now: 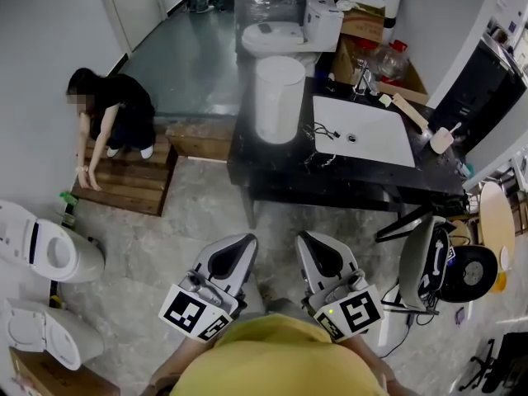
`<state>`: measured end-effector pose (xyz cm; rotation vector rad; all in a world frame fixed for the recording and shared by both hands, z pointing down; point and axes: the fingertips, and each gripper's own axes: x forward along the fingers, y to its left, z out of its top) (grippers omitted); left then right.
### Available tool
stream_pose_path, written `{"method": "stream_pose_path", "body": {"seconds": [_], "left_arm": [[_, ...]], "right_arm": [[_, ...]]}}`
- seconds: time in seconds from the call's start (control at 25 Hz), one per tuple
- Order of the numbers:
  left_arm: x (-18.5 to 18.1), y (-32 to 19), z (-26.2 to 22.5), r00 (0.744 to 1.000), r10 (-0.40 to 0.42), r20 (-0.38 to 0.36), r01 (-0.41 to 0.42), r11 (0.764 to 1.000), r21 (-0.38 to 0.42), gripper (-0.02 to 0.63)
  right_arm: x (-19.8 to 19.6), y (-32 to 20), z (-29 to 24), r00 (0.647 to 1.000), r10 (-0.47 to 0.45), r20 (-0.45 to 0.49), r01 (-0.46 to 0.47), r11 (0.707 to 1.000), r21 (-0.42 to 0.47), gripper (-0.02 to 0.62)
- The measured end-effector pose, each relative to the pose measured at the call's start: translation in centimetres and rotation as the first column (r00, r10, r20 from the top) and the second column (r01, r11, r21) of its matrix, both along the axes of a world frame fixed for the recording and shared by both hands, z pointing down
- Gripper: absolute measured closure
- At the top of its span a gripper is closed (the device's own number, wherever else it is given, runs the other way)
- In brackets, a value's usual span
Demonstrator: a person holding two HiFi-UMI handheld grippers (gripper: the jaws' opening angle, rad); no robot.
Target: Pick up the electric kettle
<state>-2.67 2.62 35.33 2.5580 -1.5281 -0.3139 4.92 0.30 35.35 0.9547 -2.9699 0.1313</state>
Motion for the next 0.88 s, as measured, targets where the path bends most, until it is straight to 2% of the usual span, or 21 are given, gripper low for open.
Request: {"method": "stream_pose_path", "body": {"seconds": [0.36,0.88], "left_arm": [[-1.4,-5.4,0.2,0.999,0.031,-0.016,-0.031,1.000,0.001,0.597],[-4.9,-16.9,0.1,0.992,0.128,-0.004,-0.128,0.992,0.001,0.597]], "right_arm": [[-1.3,-4.8,0.3,1.000,0.018,-0.020,-0.018,1.000,0.002,0.578],[-5.2,-15.5,0.3,0.998,0.056,-0.017,-0.056,0.998,0.003,0.578]]}}
